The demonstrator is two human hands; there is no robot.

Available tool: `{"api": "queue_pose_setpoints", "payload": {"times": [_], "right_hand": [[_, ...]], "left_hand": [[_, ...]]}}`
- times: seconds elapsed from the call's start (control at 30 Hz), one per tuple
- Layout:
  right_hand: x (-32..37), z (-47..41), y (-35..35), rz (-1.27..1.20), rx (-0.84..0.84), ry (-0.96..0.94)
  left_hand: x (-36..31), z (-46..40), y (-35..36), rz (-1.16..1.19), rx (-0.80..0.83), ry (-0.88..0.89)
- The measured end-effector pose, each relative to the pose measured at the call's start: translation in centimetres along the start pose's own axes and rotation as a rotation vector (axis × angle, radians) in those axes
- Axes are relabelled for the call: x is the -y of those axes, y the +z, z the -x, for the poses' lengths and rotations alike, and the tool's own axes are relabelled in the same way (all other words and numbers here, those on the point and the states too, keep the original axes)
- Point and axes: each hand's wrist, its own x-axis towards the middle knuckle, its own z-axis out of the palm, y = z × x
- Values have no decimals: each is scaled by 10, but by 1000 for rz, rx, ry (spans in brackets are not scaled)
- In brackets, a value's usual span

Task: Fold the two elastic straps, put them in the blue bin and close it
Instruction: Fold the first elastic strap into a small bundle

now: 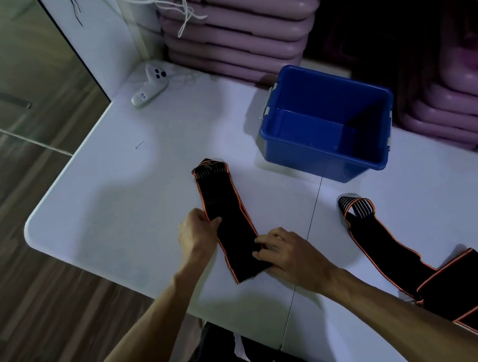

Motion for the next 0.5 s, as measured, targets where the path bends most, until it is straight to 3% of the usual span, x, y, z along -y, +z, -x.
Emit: {"api": "queue_pose_setpoints", "payload": {"times": [0.1,0.23,0.33,0.5], "right_hand": [[-1,0,2,11,24,-1],[-1,2,6,0,30,11],[-2,1,6,-15,36,13],[-1,0,6,-29,56,18]], "left_hand": [[7,-1,-6,-81,-36,291],[6,-3,-9,-455,-94,749],[10,-9,-2,-614,128,695],[16,-26,5,-696,179,605]]}}
